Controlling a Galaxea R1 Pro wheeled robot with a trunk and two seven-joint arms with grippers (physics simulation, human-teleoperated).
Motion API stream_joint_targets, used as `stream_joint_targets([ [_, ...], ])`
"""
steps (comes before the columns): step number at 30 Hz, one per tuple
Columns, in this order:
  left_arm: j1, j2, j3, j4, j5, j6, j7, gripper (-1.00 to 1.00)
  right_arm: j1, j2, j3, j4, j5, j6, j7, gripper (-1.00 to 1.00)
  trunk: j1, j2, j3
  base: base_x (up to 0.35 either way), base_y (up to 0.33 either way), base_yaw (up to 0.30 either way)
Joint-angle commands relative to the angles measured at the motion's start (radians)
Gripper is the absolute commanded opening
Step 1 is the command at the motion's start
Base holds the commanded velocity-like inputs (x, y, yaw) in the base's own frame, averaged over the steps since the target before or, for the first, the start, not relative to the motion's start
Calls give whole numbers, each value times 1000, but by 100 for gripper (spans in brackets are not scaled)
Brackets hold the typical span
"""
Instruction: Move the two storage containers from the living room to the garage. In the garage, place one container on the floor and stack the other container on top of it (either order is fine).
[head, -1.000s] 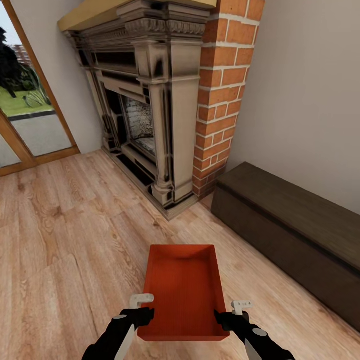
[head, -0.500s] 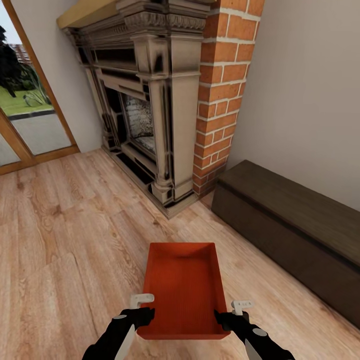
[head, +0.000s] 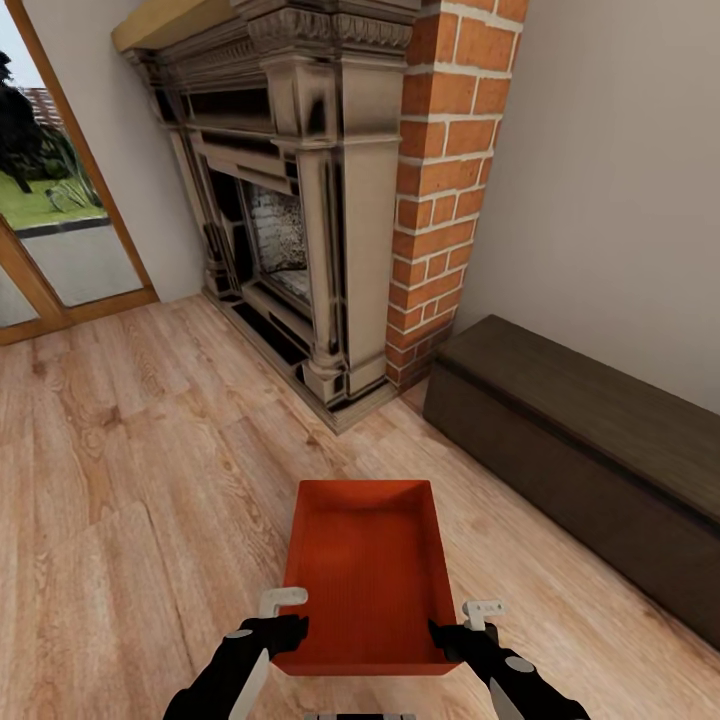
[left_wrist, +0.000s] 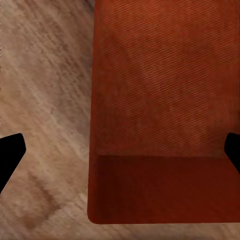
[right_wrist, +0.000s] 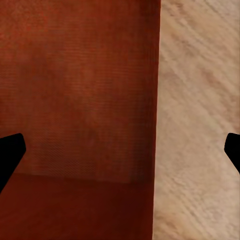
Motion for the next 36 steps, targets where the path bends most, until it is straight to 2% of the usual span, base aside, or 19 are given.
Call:
stream_joint_targets([
  [1,0,-1,2,-2,2,6,3,100,-1,0,2,1,-5,-4,2,100,0,0,-1,0,0,0],
  [36,0,0,2,-3,-3,7,0,100,-1,-1,2,1,-5,-6,1,100,0,0,-1,33,0,0],
])
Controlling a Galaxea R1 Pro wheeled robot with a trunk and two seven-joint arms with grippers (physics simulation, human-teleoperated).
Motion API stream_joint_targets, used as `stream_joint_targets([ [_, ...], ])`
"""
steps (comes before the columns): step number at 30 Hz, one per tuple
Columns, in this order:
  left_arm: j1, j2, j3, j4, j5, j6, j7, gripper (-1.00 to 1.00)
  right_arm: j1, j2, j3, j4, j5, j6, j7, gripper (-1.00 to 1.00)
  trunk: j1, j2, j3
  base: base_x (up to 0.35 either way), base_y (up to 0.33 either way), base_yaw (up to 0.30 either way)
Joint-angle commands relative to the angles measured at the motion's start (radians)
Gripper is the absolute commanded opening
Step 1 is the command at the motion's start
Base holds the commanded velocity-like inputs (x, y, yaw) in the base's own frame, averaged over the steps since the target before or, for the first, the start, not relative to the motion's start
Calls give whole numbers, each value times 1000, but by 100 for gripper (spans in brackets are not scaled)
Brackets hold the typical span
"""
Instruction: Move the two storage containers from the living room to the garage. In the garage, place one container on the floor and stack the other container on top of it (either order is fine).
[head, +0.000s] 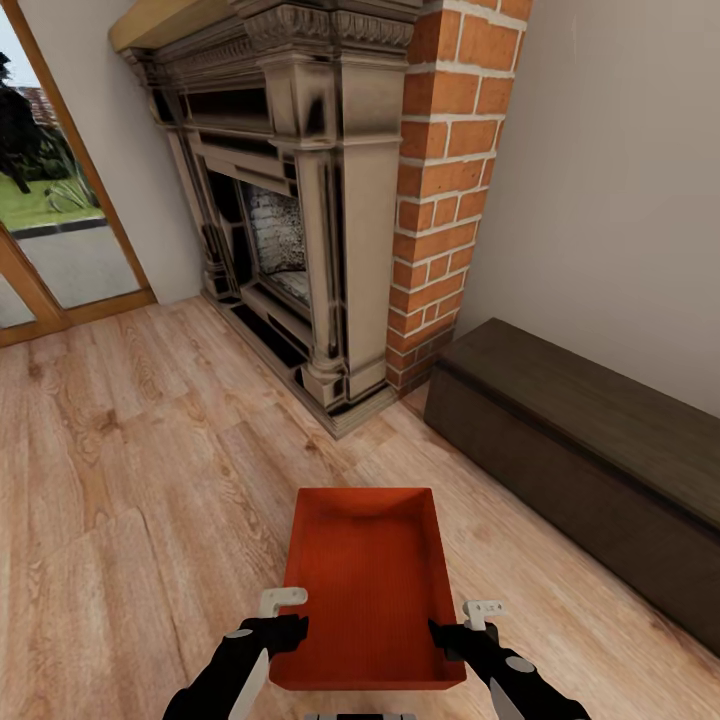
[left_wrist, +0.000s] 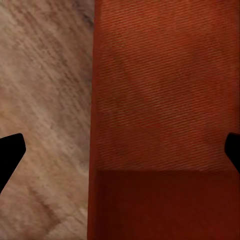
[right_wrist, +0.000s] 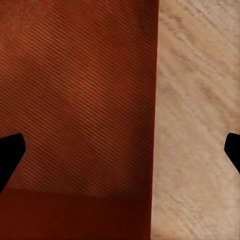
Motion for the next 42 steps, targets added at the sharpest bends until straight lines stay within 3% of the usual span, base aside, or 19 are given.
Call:
stream_joint_targets([
  [1,0,-1,2,-2,1,6,2,100,-1,0,2,1,-5,-3,2,100,0,0,-1,0,0,0],
  [11,0,1,2,-1,-1,7,3,100,-1,-1,2,1,-5,-3,2,100,0,0,-1,0,0,0],
  [17,0,2,2,-1,-3,7,4,100,-1,-1,2,1,-5,-3,3,100,23,-42,-20,0,0,0],
  [29,0,2,3,-2,-5,10,5,100,-1,-1,2,1,-5,-3,4,100,23,-42,-20,0,0,0],
  [35,0,9,3,-1,-5,12,5,100,-1,-1,2,1,-5,-3,4,100,46,-84,-38,0,0,0],
  [42,0,18,3,-1,-3,11,4,100,-1,-1,2,1,-5,-3,4,100,46,-84,-38,0,0,0],
])
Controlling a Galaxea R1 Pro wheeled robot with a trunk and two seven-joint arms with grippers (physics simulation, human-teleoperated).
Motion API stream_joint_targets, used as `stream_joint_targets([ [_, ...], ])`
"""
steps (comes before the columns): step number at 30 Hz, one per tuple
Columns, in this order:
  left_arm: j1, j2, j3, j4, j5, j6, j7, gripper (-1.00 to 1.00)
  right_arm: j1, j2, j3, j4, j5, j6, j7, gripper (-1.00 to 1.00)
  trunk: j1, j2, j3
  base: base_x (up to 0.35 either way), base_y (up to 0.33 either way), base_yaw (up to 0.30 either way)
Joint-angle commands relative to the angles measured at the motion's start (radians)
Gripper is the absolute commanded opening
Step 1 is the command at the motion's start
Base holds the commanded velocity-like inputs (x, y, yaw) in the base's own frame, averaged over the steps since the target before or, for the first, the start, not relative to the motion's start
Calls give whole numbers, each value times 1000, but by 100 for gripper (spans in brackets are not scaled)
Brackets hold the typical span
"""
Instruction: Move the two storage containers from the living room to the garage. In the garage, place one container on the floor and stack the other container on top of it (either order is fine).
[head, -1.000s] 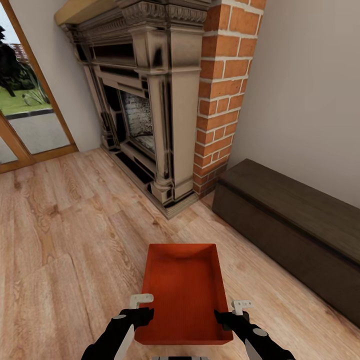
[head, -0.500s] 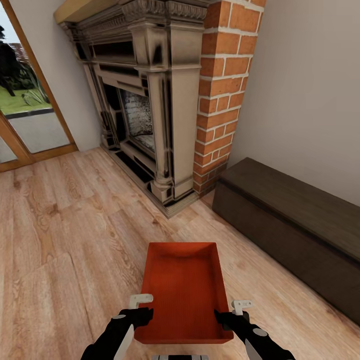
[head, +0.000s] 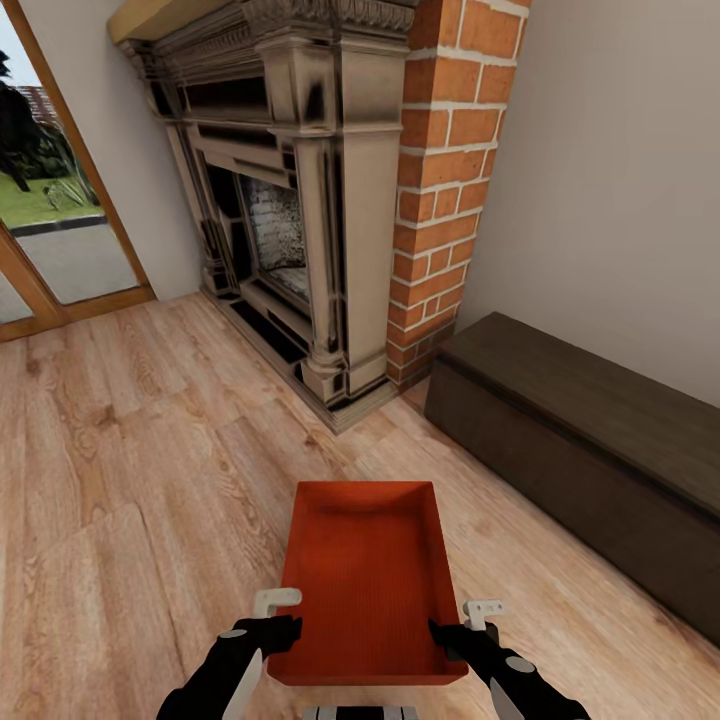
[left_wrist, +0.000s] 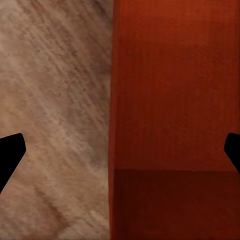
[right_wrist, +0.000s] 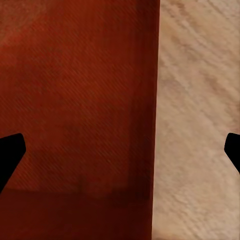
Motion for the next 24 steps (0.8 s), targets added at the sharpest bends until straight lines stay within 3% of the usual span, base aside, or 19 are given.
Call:
stream_joint_targets([
  [1,0,0,2,-2,1,6,2,100,-1,0,2,1,-5,-3,2,100,0,0,-1,0,0,0],
  [5,0,-1,2,-1,1,6,2,100,-1,0,2,1,-5,-3,2,100,0,0,-1,0,0,0],
  [9,0,-1,2,-1,0,7,2,100,-1,0,2,1,-5,-3,2,100,15,-28,-13,0,0,0],
  [24,0,-1,1,-1,1,4,2,100,-1,0,2,1,-5,-3,2,100,15,-28,-13,0,0,0],
])
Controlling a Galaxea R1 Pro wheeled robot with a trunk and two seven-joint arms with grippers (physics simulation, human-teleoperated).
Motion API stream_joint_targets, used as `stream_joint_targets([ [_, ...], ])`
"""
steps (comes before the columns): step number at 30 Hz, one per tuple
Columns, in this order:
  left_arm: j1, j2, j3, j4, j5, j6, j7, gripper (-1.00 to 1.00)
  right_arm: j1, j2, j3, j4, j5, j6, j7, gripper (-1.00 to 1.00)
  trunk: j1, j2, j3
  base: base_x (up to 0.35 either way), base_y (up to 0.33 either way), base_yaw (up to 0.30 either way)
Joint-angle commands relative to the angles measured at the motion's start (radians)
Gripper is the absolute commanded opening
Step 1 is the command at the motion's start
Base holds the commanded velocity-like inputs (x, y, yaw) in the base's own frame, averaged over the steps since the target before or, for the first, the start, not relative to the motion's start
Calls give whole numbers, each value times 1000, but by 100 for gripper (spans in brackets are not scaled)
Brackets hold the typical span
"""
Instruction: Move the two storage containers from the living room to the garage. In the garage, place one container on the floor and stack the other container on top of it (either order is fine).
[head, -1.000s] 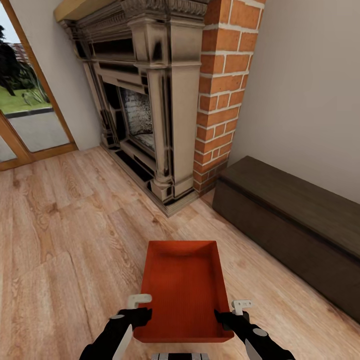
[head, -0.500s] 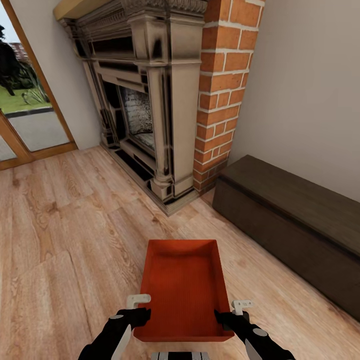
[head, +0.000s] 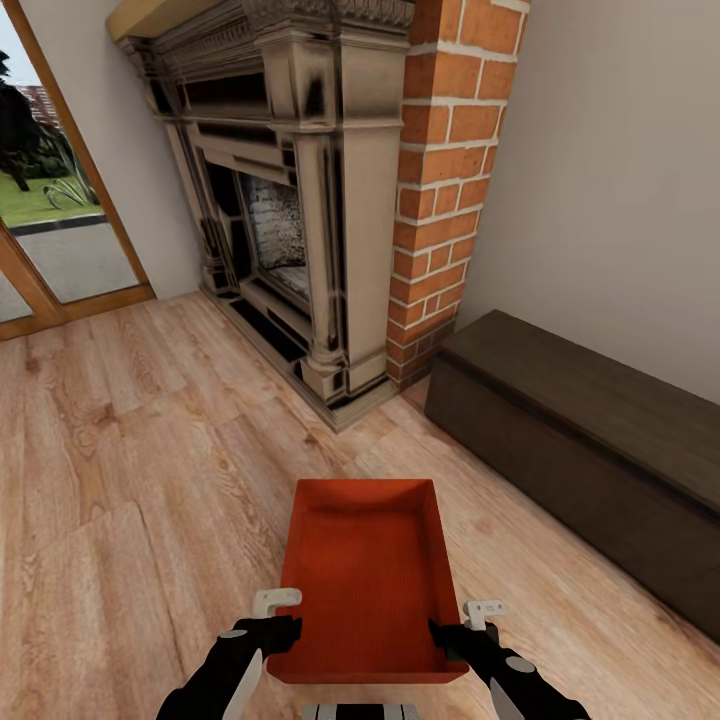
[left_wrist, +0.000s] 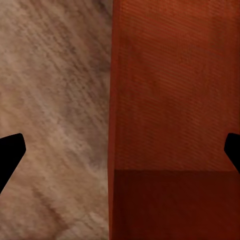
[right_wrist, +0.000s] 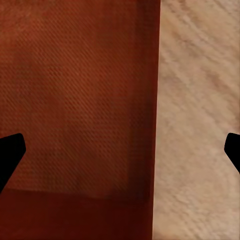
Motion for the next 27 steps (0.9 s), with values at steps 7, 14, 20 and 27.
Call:
stream_joint_targets([
  [7,0,-1,1,-2,1,6,2,100,-1,0,2,1,-5,-3,2,100,4,-7,-4,0,0,0],
  [14,0,-1,1,-2,1,4,1,100,-1,0,2,1,-5,-3,2,100,7,-14,-7,0,0,0],
  [20,0,-1,1,-2,2,4,1,100,-1,0,2,1,-5,-3,2,100,7,-14,-7,0,0,0],
  [27,0,-1,1,-2,4,5,0,100,-1,0,2,1,-5,-3,2,100,7,-14,-7,0,0,0],
])
